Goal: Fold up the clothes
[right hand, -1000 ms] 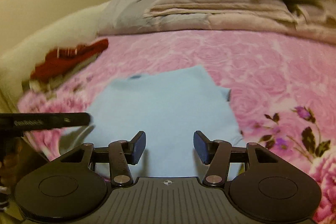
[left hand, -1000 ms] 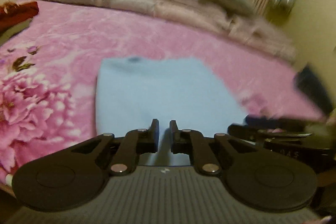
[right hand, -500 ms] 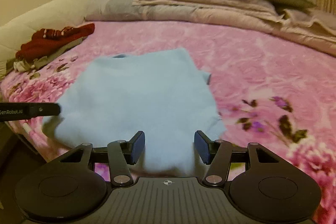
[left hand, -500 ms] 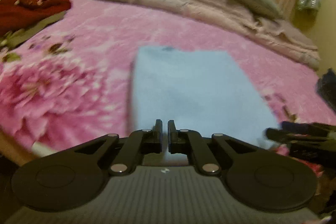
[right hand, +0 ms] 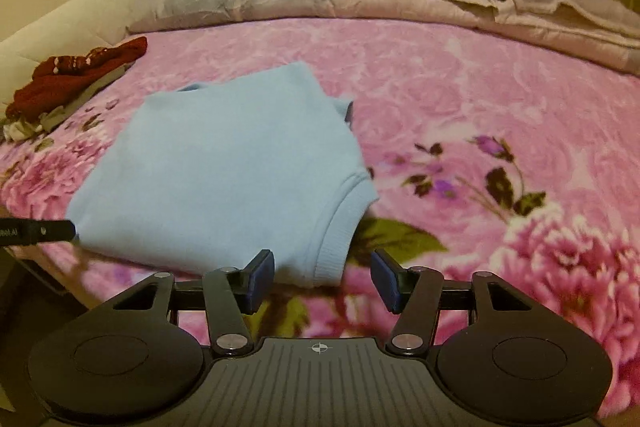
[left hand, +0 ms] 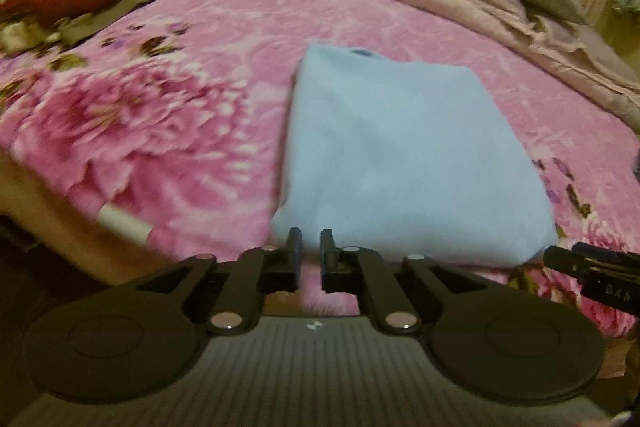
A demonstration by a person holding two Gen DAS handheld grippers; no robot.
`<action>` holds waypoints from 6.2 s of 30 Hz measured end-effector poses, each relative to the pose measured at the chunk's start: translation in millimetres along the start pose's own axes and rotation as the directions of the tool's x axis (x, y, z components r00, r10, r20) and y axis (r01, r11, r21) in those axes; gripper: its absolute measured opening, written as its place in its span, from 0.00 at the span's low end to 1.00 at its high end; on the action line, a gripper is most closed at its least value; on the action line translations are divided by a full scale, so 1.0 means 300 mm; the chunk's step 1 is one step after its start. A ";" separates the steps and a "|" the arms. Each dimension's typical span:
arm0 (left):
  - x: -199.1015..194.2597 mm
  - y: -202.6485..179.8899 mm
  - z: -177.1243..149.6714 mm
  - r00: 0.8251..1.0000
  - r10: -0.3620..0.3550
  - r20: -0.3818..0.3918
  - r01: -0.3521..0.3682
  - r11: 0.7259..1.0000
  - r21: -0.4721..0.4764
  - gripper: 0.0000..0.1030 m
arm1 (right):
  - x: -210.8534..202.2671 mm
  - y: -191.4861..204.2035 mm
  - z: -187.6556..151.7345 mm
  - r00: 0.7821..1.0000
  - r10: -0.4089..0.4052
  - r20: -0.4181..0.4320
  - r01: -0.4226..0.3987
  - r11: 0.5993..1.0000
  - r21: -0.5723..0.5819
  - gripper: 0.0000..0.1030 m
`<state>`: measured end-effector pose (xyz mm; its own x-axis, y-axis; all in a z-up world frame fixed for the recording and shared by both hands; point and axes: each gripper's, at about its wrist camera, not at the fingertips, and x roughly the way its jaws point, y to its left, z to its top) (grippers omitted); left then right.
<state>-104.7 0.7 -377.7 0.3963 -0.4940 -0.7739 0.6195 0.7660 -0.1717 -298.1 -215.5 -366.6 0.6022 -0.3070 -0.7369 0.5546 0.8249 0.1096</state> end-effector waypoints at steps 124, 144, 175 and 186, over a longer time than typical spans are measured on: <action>0.197 -1.508 0.913 0.262 -0.831 -0.491 0.916 0.373 -0.143 0.17 | -0.777 -1.127 0.399 0.924 -0.085 0.374 -0.319 0.370 0.873 0.18; 0.662 -2.898 0.767 0.283 -0.794 -0.539 0.912 0.397 -0.106 0.17 | -0.756 -2.500 0.412 0.923 -0.167 0.345 -0.285 0.304 0.909 0.18; 0.652 -3.045 0.669 0.584 -0.574 -0.573 0.810 0.371 0.454 0.03 | -0.583 -2.392 0.452 0.893 -0.450 -0.028 0.303 0.551 0.778 0.64; 0.705 -3.118 0.606 0.663 -0.500 -0.557 0.746 0.380 0.547 0.02 | -0.402 -2.394 0.498 0.891 -0.418 -0.174 0.417 0.607 0.677 0.62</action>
<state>-477.2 -895.2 -270.1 -0.4243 -0.4815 -0.7669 0.9017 -0.3026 -0.3089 -683.1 -841.7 -256.9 0.2048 -0.5362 -0.8189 0.9762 0.0511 0.2107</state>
